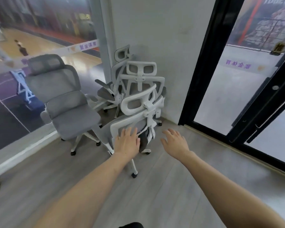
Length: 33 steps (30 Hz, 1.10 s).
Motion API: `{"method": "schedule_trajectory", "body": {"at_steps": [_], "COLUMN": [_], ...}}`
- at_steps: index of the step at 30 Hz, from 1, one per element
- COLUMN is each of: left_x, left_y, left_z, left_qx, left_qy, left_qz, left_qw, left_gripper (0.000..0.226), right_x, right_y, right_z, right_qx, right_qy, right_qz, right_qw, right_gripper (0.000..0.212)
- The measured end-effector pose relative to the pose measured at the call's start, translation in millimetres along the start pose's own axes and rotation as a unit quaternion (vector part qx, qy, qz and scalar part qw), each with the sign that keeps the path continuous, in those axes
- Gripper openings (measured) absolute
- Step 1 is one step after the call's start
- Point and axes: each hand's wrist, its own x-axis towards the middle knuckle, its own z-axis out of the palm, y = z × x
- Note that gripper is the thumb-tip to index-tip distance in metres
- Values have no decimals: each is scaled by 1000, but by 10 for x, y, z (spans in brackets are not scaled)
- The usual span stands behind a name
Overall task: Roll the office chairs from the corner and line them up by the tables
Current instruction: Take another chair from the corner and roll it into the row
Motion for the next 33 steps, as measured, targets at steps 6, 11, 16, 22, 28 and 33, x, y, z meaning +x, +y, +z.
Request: {"method": "schedule_trajectory", "body": {"at_steps": [6, 11, 16, 22, 28, 33], "left_x": [681, 1343, 1983, 2315, 2426, 2460], "left_y": [186, 219, 217, 355, 532, 779], "left_z": [102, 240, 427, 717, 888, 871], "left_qx": [-3, -23, -61, -82, -47, -39], "left_qy": [-22, -35, -71, -102, -91, -94], "left_qz": [-66, -98, -141, -216, -303, -380], "left_qw": [998, 994, 986, 968, 947, 919], "left_gripper": [57, 62, 64, 67, 70, 66], "right_x": [906, 1726, 2468, 3211, 3779, 3943], "right_y": [373, 564, 690, 822, 1012, 1137], "right_z": [-21, 82, 102, 177, 370, 454], "right_qx": [0, -3, -17, -65, -100, -120], "right_qy": [-28, -48, -90, -156, -205, -210], "right_qz": [-52, -78, -100, -137, -199, -265], "right_qw": [998, 996, 991, 976, 953, 933], "right_gripper": [46, 48, 57, 68, 73, 70]}}
